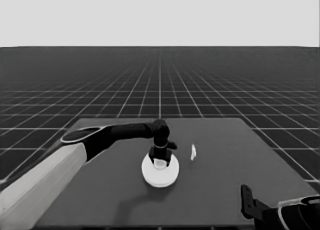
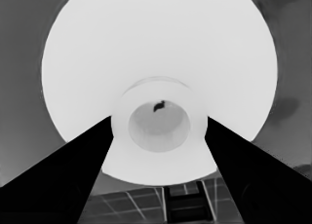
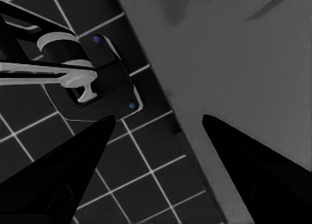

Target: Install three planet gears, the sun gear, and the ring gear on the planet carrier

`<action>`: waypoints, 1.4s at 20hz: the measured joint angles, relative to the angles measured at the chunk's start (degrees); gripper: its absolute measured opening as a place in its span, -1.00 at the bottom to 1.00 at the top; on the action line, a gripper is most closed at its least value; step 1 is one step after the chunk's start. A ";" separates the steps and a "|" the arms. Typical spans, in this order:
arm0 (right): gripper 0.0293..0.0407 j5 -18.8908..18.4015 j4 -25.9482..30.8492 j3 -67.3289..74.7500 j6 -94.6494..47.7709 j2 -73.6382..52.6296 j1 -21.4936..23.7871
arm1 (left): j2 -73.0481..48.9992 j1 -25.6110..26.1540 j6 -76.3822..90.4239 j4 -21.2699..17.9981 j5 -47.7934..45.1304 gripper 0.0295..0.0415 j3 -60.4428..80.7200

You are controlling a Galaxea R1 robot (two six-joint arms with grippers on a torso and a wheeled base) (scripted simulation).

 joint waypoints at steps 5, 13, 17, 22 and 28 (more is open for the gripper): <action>0.61 0.00 0.00 0.00 0.00 0.00 0.00 | -0.04 0.27 2.50 -0.02 0.00 -0.12 -0.02; 0.61 0.00 0.00 0.00 0.00 0.00 0.00 | -0.05 0.33 6.50 -0.02 0.00 -0.12 -0.03; 0.61 0.00 0.00 0.00 0.00 0.00 0.00 | -0.04 0.34 8.50 -0.02 0.00 -0.12 -0.03; 0.61 0.00 0.00 0.00 0.00 0.00 0.00 | -0.04 0.34 11.00 -0.01 -0.01 -0.12 -0.03; 0.61 0.00 0.00 0.00 0.00 0.00 0.00 | -0.05 0.35 14.00 -0.02 0.00 -0.12 -0.03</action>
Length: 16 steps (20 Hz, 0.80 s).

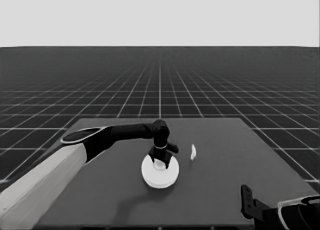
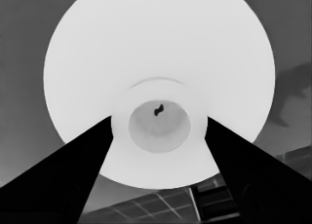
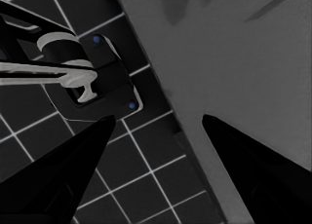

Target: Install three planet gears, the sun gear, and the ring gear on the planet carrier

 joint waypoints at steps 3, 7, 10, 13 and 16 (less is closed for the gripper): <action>0.61 0.00 0.00 0.00 0.00 0.00 0.00 | 0.01 0.01 1.30 0.00 -0.01 0.30 0.00; 0.61 0.00 0.00 0.00 0.00 0.00 0.00 | 0.01 -0.01 1.67 0.00 -0.02 0.49 0.01; 0.61 0.00 0.00 0.00 0.00 0.00 0.00 | 0.01 -0.01 1.71 0.00 -0.02 0.49 0.01; 0.61 0.00 0.00 0.00 0.00 0.00 0.00 | -0.48 -2.35 -11.43 -2.11 0.59 0.52 1.69; 0.61 0.00 0.00 0.00 0.00 0.00 0.00 | -0.69 -5.68 -26.41 -4.64 1.31 0.50 2.93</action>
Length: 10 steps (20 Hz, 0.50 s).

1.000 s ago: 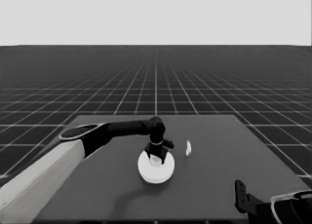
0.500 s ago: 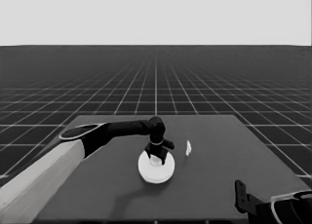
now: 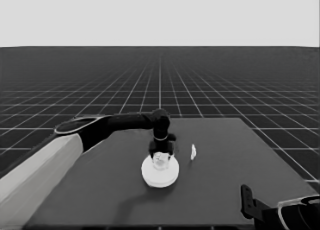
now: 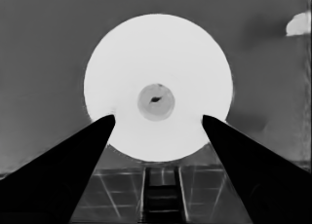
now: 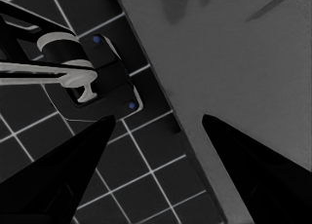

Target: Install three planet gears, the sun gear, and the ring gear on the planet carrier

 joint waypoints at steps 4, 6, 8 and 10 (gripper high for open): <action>0.61 0.00 0.00 0.00 0.00 0.00 0.00 | 0.03 -0.65 -3.30 -0.58 0.21 0.49 0.13; 0.61 0.00 0.00 0.00 0.00 0.00 0.00 | 0.03 -0.70 -3.59 -0.63 0.24 0.49 0.13; 0.75 -19.20 32.53 -32.35 37.86 31.64 26.22 | -38.22 -11.14 51.46 5.51 -31.91 0.98 45.53; 0.64 -19.73 35.55 -58.26 39.36 44.88 27.57 | -63.36 -16.13 79.80 7.68 -43.22 0.62 63.83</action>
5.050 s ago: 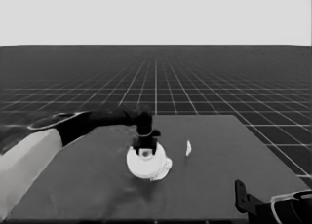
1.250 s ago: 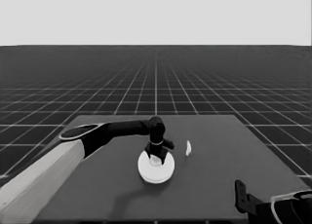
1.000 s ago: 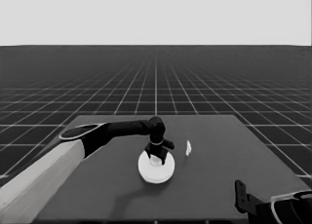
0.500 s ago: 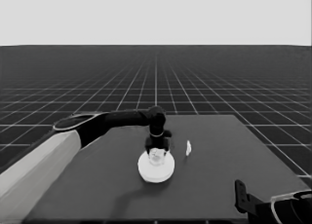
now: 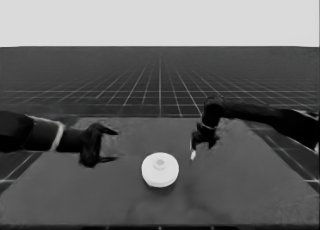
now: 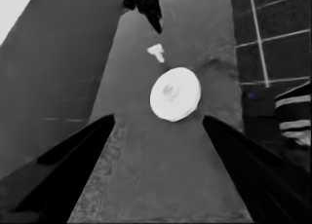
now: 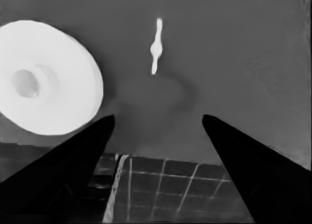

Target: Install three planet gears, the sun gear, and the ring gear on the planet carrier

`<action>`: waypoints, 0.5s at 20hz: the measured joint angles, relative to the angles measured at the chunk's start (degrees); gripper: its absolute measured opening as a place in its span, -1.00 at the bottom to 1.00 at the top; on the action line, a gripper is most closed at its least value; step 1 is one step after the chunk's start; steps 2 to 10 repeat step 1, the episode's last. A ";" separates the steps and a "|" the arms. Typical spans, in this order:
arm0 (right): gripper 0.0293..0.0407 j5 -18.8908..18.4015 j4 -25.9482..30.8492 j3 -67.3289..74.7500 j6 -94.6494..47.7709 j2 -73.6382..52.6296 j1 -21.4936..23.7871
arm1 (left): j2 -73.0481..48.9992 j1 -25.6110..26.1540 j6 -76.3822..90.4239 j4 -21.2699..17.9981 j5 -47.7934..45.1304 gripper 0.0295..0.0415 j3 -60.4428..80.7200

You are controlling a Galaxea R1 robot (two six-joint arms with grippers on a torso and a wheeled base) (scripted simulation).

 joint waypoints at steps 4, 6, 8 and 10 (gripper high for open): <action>0.63 -0.22 0.50 -7.18 -0.63 3.34 -0.03 | -5.17 -1.04 6.18 0.46 -2.48 0.55 4.09; 0.63 -0.22 0.50 -7.18 -0.63 3.34 -0.03 | -5.17 -1.04 6.18 0.46 -2.48 0.55 4.09; 0.63 -0.22 0.50 -7.18 -0.63 3.34 -0.03 | -5.17 -1.04 6.18 0.46 -2.48 0.55 4.09; 0.63 -0.22 0.50 -7.18 -0.63 3.34 -0.03 | -5.17 -1.04 6.18 0.46 -2.48 0.55 4.09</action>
